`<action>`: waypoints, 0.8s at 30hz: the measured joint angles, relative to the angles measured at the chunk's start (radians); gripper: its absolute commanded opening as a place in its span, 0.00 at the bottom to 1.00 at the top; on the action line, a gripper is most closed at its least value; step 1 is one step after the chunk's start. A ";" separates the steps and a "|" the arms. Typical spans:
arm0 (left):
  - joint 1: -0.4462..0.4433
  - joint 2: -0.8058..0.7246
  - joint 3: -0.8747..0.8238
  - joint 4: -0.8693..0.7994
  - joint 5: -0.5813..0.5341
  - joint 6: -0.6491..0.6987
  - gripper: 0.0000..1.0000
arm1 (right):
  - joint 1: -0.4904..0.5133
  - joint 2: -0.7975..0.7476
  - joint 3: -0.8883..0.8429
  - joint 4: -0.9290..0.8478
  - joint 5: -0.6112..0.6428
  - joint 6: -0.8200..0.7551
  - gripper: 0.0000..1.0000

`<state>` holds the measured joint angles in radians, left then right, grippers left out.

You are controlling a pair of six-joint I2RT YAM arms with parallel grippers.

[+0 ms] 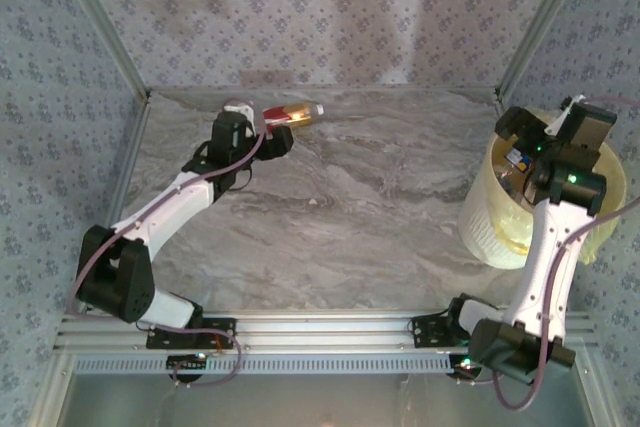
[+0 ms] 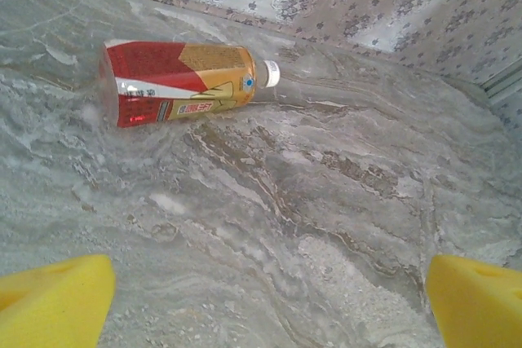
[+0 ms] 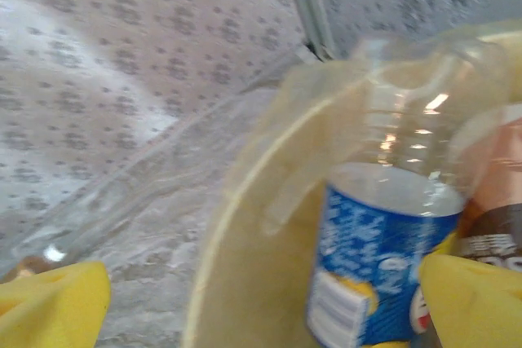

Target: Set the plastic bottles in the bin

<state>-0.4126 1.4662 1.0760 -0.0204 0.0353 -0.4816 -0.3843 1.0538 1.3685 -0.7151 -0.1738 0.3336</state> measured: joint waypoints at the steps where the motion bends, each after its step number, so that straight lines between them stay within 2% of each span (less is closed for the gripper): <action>1: 0.005 0.025 0.029 -0.011 0.002 0.014 0.98 | 0.027 -0.031 -0.016 0.027 -0.004 0.006 1.00; 8: 0.032 0.201 0.201 -0.068 -0.014 0.130 0.98 | 0.233 -0.175 -0.176 0.286 -0.115 0.041 1.00; 15: 0.095 0.346 0.351 -0.111 -0.008 0.308 0.98 | 0.434 -0.192 -0.331 0.460 -0.222 0.025 1.00; 20: 0.164 0.418 0.420 -0.114 0.108 0.460 0.97 | 0.593 -0.192 -0.401 0.523 -0.209 -0.028 1.00; 24: 0.206 0.480 0.468 -0.142 0.198 0.587 0.98 | 0.667 -0.181 -0.429 0.541 -0.144 -0.060 1.00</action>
<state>-0.2062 1.9457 1.5440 -0.1627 0.2337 0.1059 0.2829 0.8726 0.9394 -0.1741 -0.3176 0.2741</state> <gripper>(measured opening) 0.974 0.999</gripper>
